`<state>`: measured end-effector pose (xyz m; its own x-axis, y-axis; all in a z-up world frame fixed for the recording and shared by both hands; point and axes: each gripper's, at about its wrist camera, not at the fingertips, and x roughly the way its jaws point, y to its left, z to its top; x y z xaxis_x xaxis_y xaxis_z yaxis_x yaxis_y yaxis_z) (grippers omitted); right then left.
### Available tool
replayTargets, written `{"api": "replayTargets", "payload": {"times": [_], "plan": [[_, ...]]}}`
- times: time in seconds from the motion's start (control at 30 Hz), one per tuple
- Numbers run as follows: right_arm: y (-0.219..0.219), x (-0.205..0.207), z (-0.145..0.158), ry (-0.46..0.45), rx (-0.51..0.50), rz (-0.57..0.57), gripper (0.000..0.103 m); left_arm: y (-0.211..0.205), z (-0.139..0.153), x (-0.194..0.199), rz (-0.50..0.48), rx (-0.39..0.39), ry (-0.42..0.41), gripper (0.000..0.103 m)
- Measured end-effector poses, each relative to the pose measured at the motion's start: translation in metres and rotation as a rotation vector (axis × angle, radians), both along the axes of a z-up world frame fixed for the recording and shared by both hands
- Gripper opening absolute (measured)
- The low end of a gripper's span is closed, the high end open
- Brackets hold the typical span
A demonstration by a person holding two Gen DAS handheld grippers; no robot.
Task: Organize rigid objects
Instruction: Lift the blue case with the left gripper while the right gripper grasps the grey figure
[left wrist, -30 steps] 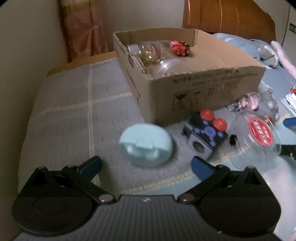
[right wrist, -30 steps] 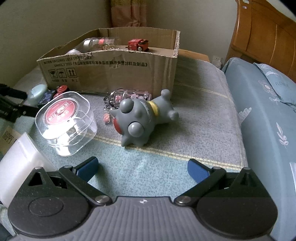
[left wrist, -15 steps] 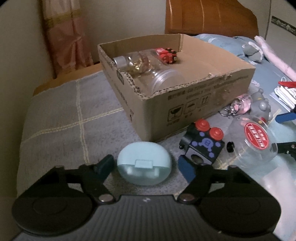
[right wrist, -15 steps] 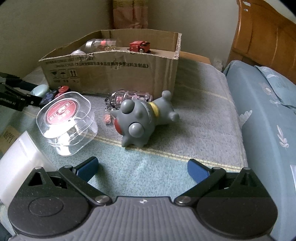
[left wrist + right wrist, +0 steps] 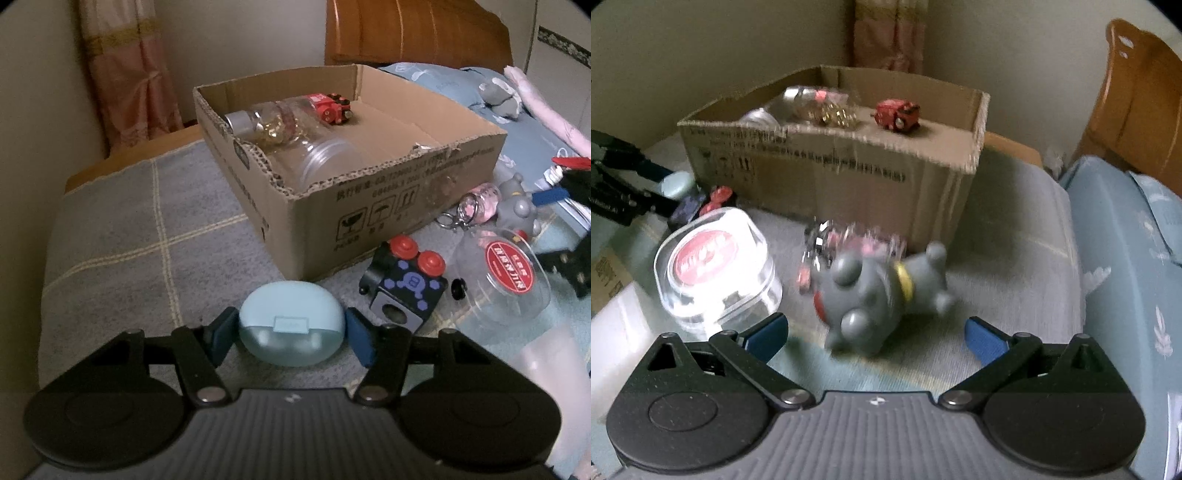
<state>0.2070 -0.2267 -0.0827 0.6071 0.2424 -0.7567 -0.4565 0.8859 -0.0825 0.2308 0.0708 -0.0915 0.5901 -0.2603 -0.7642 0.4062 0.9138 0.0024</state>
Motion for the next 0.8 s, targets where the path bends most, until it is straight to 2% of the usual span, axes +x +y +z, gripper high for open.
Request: {"api": "replayTargets", "payload": {"times": [0.17, 0.4, 0.8], "plan": [[0.001, 0.014, 0.001, 0.007, 0.000, 0.032, 0.097, 0.002, 0.001, 0.003, -0.018, 0.000, 0.012, 0.063], [0.008, 0.014, 0.002, 0.006, -0.039, 0.064, 0.079, 0.001, 0.003, 0.005, -0.023, 0.008, 0.027, 0.060], [0.002, -0.001, 0.020, 0.020, 0.003, 0.057, 0.078, 0.002, 0.015, -0.005, -0.025, 0.040, 0.033, 0.060]]}}
